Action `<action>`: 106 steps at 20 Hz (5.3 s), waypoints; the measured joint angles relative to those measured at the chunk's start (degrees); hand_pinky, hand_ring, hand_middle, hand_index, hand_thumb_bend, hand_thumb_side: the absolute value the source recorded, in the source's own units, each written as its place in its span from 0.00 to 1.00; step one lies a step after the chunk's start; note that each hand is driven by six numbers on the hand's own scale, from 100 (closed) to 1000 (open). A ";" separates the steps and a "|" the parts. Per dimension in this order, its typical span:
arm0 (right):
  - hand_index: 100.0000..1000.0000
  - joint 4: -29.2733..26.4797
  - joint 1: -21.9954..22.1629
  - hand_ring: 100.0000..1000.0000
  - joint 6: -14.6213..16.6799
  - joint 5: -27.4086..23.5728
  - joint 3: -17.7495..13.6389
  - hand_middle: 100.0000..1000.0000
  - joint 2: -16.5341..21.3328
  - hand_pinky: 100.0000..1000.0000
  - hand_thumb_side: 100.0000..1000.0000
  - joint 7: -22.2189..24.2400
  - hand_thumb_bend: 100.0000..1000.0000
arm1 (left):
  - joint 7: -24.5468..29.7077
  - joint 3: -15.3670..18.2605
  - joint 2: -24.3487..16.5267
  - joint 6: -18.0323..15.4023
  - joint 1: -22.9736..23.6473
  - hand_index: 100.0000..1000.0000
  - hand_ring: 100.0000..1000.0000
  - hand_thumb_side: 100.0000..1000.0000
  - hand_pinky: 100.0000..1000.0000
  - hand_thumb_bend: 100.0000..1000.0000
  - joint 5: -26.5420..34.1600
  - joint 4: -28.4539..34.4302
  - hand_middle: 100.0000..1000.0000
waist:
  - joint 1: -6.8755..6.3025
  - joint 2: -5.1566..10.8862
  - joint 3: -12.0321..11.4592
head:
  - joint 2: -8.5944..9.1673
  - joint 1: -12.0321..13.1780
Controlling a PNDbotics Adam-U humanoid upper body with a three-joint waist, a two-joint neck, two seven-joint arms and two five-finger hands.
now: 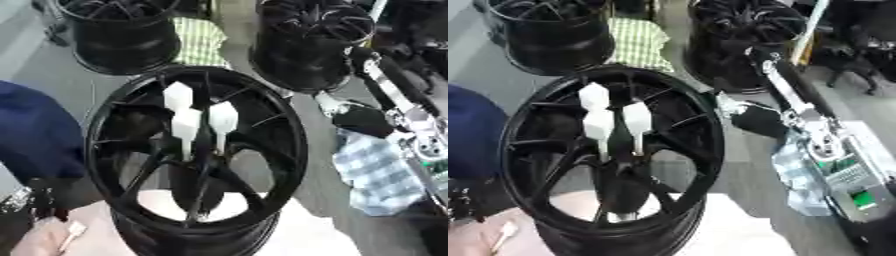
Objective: Pull the pin out of the wheel hub.
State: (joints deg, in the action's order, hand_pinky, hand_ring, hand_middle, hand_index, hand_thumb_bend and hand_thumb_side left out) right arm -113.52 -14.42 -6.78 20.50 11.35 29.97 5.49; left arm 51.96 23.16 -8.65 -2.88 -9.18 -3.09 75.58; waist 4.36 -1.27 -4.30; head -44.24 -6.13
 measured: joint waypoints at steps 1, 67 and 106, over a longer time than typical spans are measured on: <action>0.92 0.00 -0.25 0.71 -0.06 -0.03 0.03 0.69 0.29 0.69 0.39 0.33 0.00 | -0.01 0.00 0.00 -0.02 0.00 0.80 0.47 0.87 0.48 0.00 0.00 -0.01 0.49 | 0.00 0.00 0.00 | 0.00 -0.07; 0.89 31.24 -30.32 0.85 -1.18 3.51 20.26 0.77 -3.16 0.82 0.43 37.53 0.06 | 0.06 -2.35 0.08 -1.49 -0.85 0.81 0.47 0.87 0.47 0.00 -0.01 -1.42 0.50 | -0.89 0.00 -2.77 | -0.01 -4.61; 0.54 21.25 -30.33 0.64 -2.91 -7.22 15.04 0.35 6.09 0.69 0.19 24.53 0.00 | 0.02 -2.34 0.49 -1.53 -0.23 0.81 0.48 0.88 0.47 0.00 -0.41 -1.42 0.50 | -0.42 0.66 -0.91 | -0.01 -3.68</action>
State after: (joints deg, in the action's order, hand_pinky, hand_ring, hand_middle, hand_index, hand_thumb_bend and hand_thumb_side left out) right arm -92.27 -44.76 -9.69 13.28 26.39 36.06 30.02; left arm 51.98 20.81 -8.16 -4.41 -9.40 -3.50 74.16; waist 3.94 -0.61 -5.21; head -44.25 -9.81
